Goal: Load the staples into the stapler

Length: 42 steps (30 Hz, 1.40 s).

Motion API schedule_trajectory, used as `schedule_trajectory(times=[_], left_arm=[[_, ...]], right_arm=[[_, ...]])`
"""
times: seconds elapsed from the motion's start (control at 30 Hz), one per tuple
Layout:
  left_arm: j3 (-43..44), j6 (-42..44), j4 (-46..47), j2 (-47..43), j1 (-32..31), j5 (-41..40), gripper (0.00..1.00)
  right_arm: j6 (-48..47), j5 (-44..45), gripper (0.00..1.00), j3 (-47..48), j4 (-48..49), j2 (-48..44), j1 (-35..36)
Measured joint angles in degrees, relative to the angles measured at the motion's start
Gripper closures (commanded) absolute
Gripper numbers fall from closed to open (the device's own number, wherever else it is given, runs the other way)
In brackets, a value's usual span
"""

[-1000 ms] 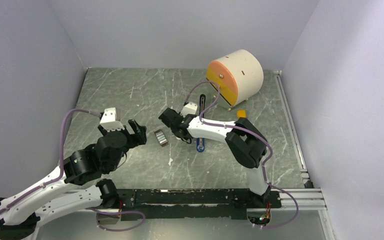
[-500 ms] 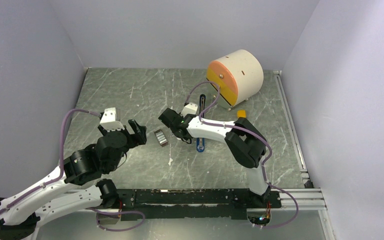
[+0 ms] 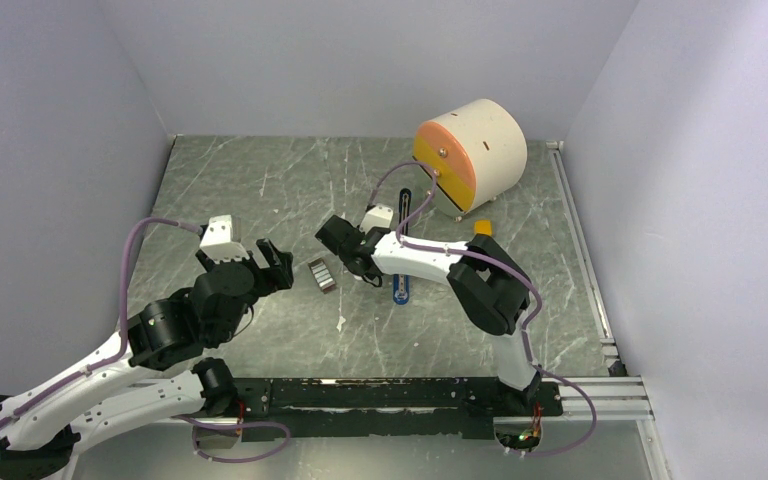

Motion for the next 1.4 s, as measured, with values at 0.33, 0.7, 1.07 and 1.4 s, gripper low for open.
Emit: schedule_trajectory(times=[0.33, 0.7, 1.07, 1.4], left_arm=[[0.0, 0.0, 0.0, 0.37, 0.0, 0.0, 0.12], [0.0, 0.0, 0.0, 0.37, 0.0, 0.0, 0.13], [0.0, 0.0, 0.0, 0.24, 0.0, -0.02, 0.12], [0.0, 0.0, 0.0, 0.24, 0.0, -0.02, 0.12]], right_arm=[[-4.07, 0.02, 0.77, 0.39, 0.07, 0.0, 0.0], [-11.28, -2.49, 0.77, 0.31, 1.75, -0.09, -0.48], [-14.21, -3.82, 0.78, 0.22, 3.08, -0.61, -0.52], [-13.05, -1.46, 0.78, 0.2, 1.92, -1.66, -0.52]])
